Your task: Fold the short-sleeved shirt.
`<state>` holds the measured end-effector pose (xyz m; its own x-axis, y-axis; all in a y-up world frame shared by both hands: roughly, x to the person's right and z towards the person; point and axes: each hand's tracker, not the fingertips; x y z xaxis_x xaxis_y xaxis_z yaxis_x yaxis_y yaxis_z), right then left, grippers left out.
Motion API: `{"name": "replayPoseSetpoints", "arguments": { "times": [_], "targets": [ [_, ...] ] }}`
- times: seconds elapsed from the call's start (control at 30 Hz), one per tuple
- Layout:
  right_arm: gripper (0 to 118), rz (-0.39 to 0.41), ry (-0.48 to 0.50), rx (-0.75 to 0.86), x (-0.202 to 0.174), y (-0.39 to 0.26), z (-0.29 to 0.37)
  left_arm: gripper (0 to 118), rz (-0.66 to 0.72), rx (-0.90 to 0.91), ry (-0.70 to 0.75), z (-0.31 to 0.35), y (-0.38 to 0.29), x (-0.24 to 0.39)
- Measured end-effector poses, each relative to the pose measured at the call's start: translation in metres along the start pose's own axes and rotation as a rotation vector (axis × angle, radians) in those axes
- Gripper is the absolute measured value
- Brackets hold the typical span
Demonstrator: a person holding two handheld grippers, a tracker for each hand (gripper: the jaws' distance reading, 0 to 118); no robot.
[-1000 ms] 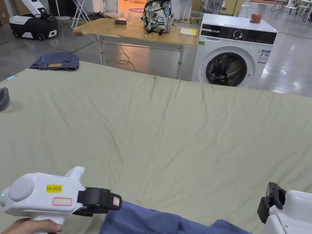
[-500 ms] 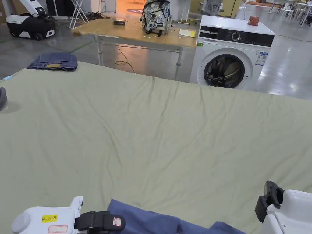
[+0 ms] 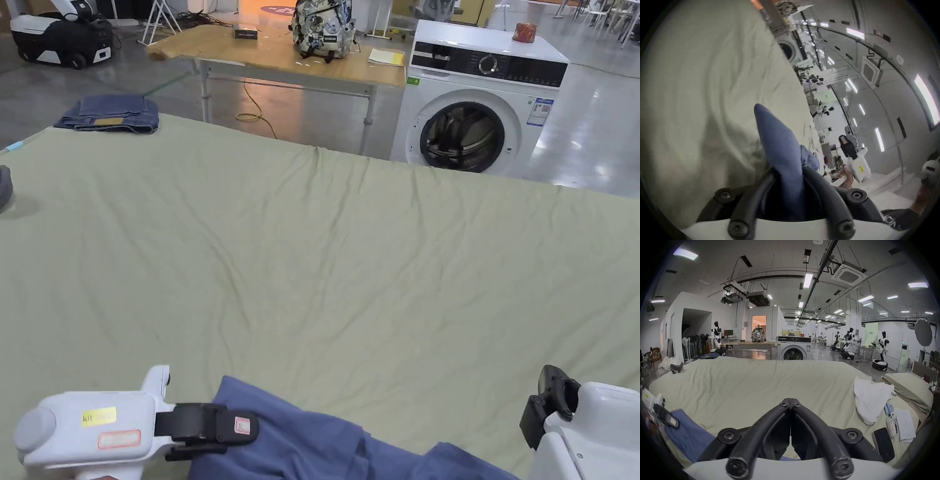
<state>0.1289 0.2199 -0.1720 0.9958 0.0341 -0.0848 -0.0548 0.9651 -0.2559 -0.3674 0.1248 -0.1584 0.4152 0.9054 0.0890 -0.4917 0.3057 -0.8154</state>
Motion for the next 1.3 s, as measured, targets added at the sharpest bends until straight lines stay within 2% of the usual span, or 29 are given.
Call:
{"name": "replayPoseSetpoints", "arguments": {
  "times": [0.2, 0.43, 0.5, 0.7, 0.83, 0.97, 1.1, 1.3],
  "targets": [
    [0, 0.006, 0.007, -0.005, 0.000, -0.001, -0.002, 3, -0.109, 0.018, 0.162, 0.051, 0.030, 0.050],
    [0, 0.009, 0.014, -0.010, 0.000, -0.001, -0.004, 3, -0.193, 0.035, 0.458, 0.109, 0.050, 0.077],
    [0, 0.010, 0.016, -0.012, 0.000, -0.002, -0.005, 3, -0.191, 0.037, 0.455, 0.107, 0.050, 0.085],
    [0, 0.003, 0.021, -0.020, -0.002, -0.005, -0.004, 3, -0.257, -0.032, 0.475, 0.060, 0.036, 0.117],
    [0, 0.009, 0.021, -0.024, 0.000, -0.006, -0.003, 3, -0.288, -0.095, 0.395, 0.020, 0.022, 0.144],
    [0, 0.012, 0.013, -0.029, 0.005, -0.008, -0.002, 3, -0.328, -0.157, 0.394, -0.016, 0.015, 0.154],
    [0, 0.000, -0.004, -0.034, 0.012, -0.009, 0.000, 3, -0.305, -0.212, 0.364, -0.063, 0.007, 0.149],
    [0, -0.002, -0.023, -0.044, 0.020, -0.012, 0.003, 3, -0.326, -0.351, 0.456, -0.154, -0.028, 0.144]
  ]
}}
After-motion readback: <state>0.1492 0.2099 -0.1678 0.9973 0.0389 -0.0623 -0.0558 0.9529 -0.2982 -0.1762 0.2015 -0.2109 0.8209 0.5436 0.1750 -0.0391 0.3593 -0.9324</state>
